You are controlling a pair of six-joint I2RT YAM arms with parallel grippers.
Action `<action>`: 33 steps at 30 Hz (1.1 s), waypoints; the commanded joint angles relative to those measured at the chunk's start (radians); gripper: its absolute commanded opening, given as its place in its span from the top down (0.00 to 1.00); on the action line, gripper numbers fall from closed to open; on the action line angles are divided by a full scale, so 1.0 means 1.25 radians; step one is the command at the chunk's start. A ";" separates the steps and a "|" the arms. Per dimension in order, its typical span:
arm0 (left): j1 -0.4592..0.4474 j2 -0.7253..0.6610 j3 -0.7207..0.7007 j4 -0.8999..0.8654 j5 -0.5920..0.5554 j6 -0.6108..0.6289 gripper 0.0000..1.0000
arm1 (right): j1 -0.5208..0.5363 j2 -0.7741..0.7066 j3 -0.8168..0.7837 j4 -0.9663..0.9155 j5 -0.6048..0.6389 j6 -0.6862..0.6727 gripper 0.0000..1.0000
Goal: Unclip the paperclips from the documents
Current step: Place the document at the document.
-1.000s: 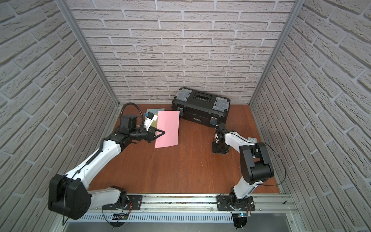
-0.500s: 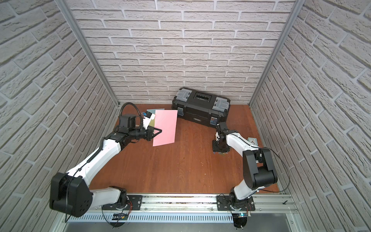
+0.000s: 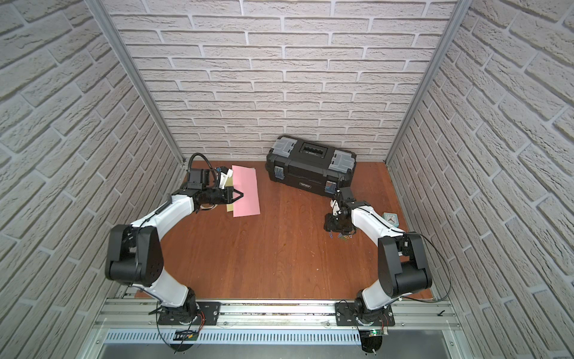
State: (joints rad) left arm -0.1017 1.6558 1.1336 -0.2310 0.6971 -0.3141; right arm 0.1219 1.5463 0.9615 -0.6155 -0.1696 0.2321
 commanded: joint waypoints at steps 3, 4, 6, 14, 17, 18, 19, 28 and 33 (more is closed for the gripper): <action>0.030 0.123 0.086 0.005 0.030 -0.044 1.00 | 0.004 -0.034 0.025 0.017 -0.035 0.005 0.43; 0.034 0.156 0.111 -0.022 0.027 -0.040 1.00 | 0.004 -0.036 0.027 0.017 -0.038 0.003 0.43; 0.042 0.214 0.154 -0.069 0.008 -0.037 1.00 | 0.004 -0.038 0.029 0.017 -0.042 0.002 0.42; 0.053 0.335 0.225 -0.146 -0.066 -0.021 1.00 | 0.003 -0.050 0.016 0.025 -0.049 0.006 0.41; 0.054 0.341 0.229 -0.153 -0.091 -0.021 1.00 | 0.003 -0.052 0.015 0.027 -0.052 0.007 0.41; 0.055 0.341 0.228 -0.151 -0.094 -0.021 1.00 | 0.003 -0.052 0.015 0.028 -0.053 0.007 0.41; 0.055 0.341 0.228 -0.153 -0.102 -0.020 1.00 | 0.003 -0.052 0.016 0.029 -0.054 0.008 0.41; 0.053 0.258 0.167 -0.140 -0.206 -0.027 0.41 | 0.000 -0.055 0.018 0.038 -0.049 0.002 0.40; 0.050 0.162 0.107 -0.117 -0.307 -0.030 0.24 | -0.007 -0.052 0.022 0.053 -0.048 -0.003 0.40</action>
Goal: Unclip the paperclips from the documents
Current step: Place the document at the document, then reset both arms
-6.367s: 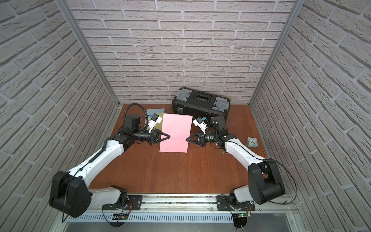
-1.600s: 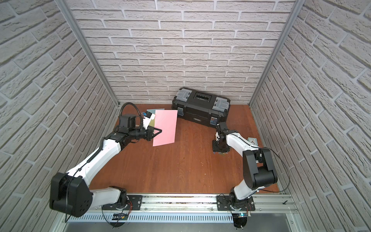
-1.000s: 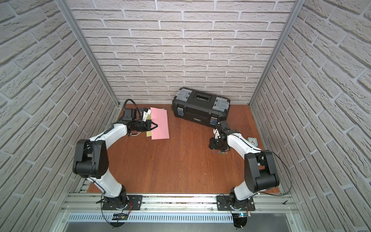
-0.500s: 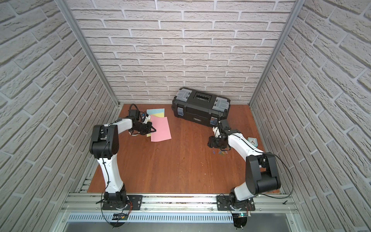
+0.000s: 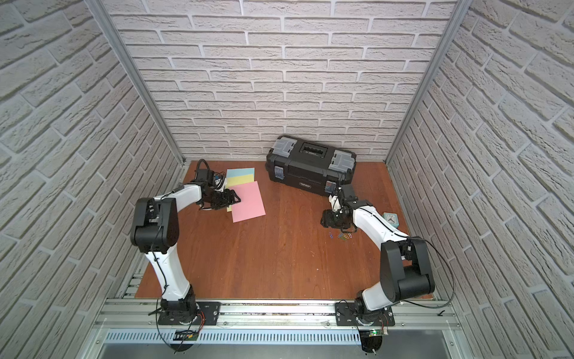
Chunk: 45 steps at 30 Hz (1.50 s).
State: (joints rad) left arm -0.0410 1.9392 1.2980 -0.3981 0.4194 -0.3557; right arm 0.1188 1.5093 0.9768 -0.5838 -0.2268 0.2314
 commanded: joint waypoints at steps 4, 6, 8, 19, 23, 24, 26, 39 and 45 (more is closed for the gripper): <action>-0.012 -0.162 -0.094 0.046 -0.165 0.019 0.13 | -0.014 -0.024 0.015 0.049 0.003 -0.014 0.39; -0.025 -0.216 -0.140 0.076 -0.207 0.028 0.10 | -0.020 -0.030 0.015 0.073 0.003 -0.024 0.38; -0.039 -0.275 -0.190 0.113 -0.240 0.038 0.09 | -0.027 -0.035 0.012 0.100 0.009 -0.032 0.36; -0.058 -0.521 -0.457 0.341 -0.424 0.058 0.07 | -0.062 -0.088 -0.046 0.259 0.090 -0.094 0.16; -0.067 -0.566 -0.535 0.439 -0.485 0.077 0.07 | -0.067 -0.102 -0.099 0.330 0.188 -0.134 0.13; -0.070 -0.574 -0.554 0.466 -0.497 0.087 0.08 | -0.069 -0.107 -0.115 0.351 0.214 -0.142 0.13; -0.081 -0.597 -0.598 0.525 -0.537 0.120 0.08 | -0.068 -0.117 -0.164 0.426 0.265 -0.155 0.12; -0.075 -0.561 -0.730 0.790 -0.651 0.228 0.11 | -0.072 -0.057 -0.312 0.777 0.274 -0.216 0.12; -0.048 -0.459 -0.749 0.945 -0.643 0.258 0.11 | -0.076 -0.037 -0.341 0.875 0.258 -0.219 0.12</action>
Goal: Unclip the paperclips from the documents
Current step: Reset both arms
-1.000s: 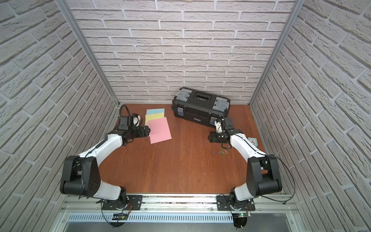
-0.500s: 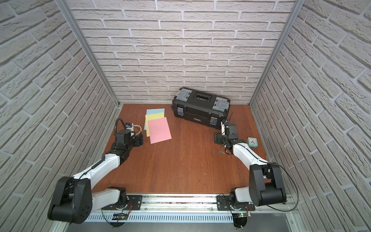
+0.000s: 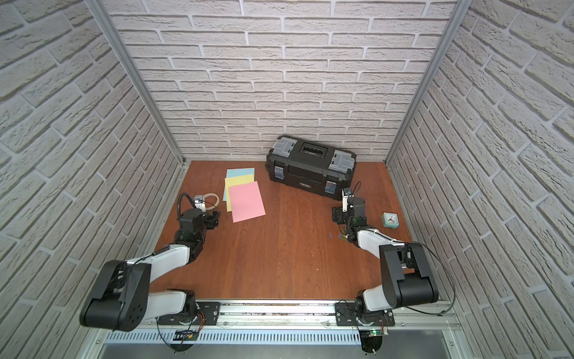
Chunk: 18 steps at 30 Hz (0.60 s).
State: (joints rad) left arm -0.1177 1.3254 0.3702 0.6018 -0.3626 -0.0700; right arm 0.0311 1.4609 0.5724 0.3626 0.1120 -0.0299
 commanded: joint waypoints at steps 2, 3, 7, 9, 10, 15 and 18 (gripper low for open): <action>0.023 0.070 -0.013 0.197 -0.016 0.037 0.12 | -0.004 0.014 -0.038 0.170 -0.030 -0.016 0.13; 0.028 0.086 -0.017 0.223 -0.016 0.037 0.12 | -0.004 0.019 -0.044 0.184 -0.035 -0.019 0.13; 0.042 0.150 -0.030 0.316 -0.009 0.035 0.12 | -0.005 0.011 -0.083 0.244 -0.040 -0.020 0.13; 0.045 0.144 -0.025 0.298 -0.002 0.030 0.12 | -0.004 0.015 -0.114 0.303 -0.045 -0.023 0.13; 0.047 0.144 -0.027 0.300 0.000 0.029 0.12 | -0.004 0.021 -0.126 0.328 -0.045 -0.024 0.13; 0.052 0.146 -0.030 0.308 0.008 0.025 0.12 | -0.004 0.031 -0.147 0.372 -0.044 -0.024 0.14; 0.054 0.146 -0.031 0.310 0.010 0.023 0.12 | -0.002 0.034 -0.149 0.377 0.001 -0.007 0.13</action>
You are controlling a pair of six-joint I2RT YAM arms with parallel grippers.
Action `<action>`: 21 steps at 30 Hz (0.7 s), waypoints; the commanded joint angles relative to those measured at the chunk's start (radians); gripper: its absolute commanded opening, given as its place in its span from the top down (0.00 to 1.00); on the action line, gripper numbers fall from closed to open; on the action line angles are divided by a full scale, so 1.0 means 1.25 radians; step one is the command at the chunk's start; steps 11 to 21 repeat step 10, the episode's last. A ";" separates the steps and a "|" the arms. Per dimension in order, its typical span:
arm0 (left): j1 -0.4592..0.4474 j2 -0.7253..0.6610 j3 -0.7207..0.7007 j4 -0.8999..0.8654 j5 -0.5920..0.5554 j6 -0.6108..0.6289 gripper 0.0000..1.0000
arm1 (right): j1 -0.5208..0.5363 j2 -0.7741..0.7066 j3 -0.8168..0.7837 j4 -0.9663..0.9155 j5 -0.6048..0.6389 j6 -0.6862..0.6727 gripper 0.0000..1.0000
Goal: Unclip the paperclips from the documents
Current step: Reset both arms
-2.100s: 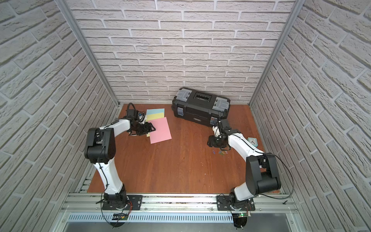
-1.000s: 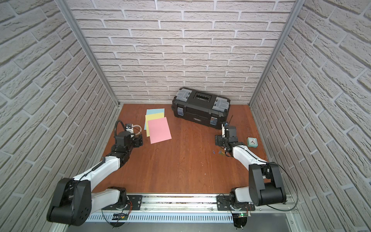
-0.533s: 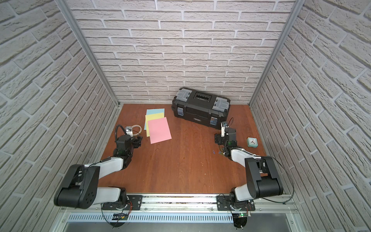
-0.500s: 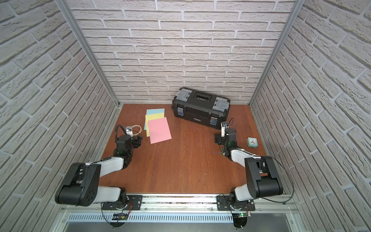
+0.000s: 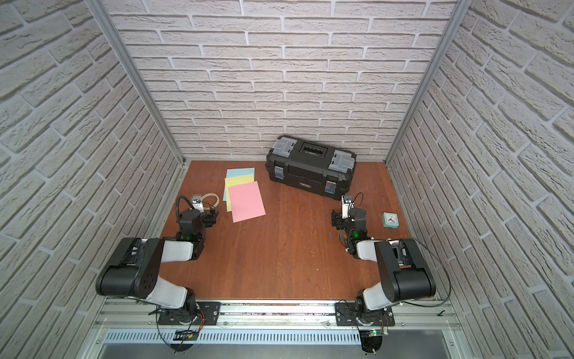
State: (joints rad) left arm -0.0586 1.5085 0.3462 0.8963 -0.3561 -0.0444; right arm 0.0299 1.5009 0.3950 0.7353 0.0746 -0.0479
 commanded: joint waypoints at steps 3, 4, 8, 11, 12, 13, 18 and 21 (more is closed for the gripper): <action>0.007 -0.001 -0.012 0.074 0.006 0.001 0.12 | 0.003 0.003 -0.006 0.078 0.041 0.008 0.13; 0.007 -0.001 -0.012 0.074 0.006 0.000 0.12 | 0.003 0.003 -0.006 0.079 0.042 0.008 0.13; 0.009 -0.001 -0.010 0.069 0.009 0.000 0.11 | 0.003 0.007 -0.010 0.092 0.036 0.005 0.11; 0.011 -0.001 -0.008 0.065 0.014 -0.001 0.11 | 0.003 0.003 -0.008 0.085 0.039 0.005 0.08; 0.011 -0.001 -0.008 0.065 0.014 -0.001 0.11 | 0.003 0.003 -0.008 0.085 0.039 0.005 0.08; 0.011 -0.001 -0.008 0.065 0.014 -0.001 0.11 | 0.003 0.003 -0.008 0.085 0.039 0.005 0.08; 0.011 -0.001 -0.008 0.065 0.014 -0.001 0.11 | 0.003 0.003 -0.008 0.085 0.039 0.005 0.08; 0.011 -0.001 -0.008 0.065 0.014 -0.001 0.11 | 0.003 0.003 -0.008 0.085 0.039 0.005 0.08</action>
